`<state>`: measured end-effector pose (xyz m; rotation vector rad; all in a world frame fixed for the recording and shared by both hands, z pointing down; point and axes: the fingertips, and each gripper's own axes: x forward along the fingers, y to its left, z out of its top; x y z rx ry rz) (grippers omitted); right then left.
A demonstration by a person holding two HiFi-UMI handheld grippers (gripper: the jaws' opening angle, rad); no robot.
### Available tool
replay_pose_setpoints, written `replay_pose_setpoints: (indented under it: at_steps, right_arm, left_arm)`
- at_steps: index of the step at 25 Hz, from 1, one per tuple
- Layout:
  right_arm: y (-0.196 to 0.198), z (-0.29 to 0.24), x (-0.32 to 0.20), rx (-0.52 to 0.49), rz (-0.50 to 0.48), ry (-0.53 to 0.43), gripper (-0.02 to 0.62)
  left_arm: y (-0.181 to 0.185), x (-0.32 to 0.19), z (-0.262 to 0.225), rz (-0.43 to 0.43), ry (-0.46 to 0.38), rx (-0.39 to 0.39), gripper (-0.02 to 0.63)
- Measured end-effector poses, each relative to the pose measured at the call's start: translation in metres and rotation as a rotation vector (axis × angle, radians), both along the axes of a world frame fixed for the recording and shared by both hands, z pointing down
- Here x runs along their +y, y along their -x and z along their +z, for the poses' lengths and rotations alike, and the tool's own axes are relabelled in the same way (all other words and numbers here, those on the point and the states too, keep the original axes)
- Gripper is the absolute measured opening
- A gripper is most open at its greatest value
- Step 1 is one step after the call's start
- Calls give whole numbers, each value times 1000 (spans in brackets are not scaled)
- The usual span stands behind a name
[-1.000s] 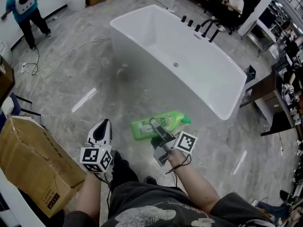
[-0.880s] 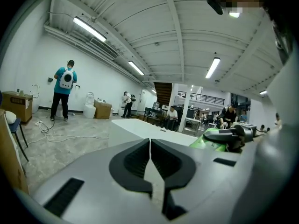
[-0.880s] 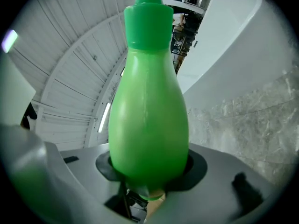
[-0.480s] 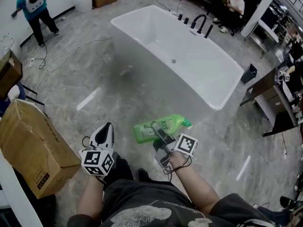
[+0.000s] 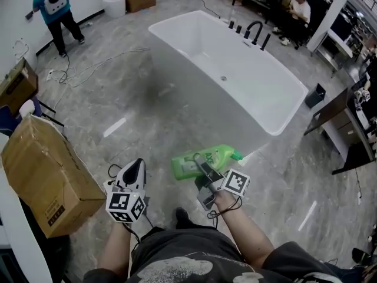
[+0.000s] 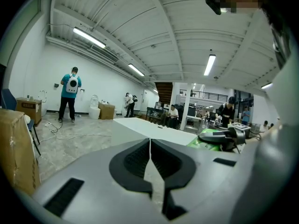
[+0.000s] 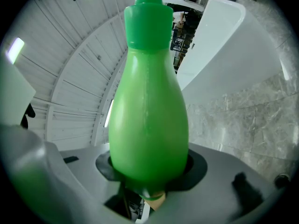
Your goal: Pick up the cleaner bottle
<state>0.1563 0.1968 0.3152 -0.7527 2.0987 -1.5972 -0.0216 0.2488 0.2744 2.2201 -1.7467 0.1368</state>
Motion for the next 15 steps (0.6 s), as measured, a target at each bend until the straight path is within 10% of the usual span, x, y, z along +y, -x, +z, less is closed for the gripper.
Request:
replay_pose_setpoints:
  at_steps: [15]
  right_arm:
    - [57,-23,105,4,-51,6,199]
  left_arm:
    - [39,111,-19,-12,-2,12,18]
